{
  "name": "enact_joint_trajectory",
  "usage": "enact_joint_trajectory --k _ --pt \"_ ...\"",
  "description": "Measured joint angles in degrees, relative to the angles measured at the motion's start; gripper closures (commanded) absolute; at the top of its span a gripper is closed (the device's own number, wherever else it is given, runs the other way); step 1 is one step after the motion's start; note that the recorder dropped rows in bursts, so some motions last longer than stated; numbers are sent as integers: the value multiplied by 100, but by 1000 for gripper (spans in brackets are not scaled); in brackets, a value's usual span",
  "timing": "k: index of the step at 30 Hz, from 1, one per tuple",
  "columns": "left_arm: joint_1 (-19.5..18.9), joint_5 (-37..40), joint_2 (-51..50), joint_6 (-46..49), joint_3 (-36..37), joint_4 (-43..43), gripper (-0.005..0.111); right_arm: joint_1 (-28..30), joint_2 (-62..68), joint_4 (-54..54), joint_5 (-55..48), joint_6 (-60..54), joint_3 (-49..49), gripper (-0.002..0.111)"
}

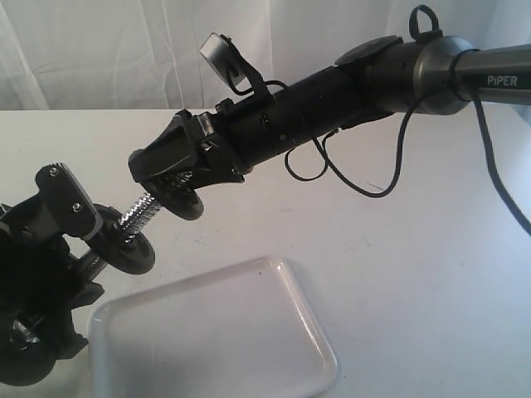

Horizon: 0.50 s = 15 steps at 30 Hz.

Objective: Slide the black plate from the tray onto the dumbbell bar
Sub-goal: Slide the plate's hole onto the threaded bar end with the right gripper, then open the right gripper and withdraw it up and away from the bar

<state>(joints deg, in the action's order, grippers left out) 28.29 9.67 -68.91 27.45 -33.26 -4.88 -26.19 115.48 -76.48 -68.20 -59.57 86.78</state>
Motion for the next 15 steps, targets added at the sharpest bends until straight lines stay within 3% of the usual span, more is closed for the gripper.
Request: enact_joint_trajectory --k 10,15 --pt "0 -4 0 -10 0 0 107 0 0 0 0 0 0 18" --pt "0 12 0 14 0 0 107 0 0 -151 27 0 0 3"
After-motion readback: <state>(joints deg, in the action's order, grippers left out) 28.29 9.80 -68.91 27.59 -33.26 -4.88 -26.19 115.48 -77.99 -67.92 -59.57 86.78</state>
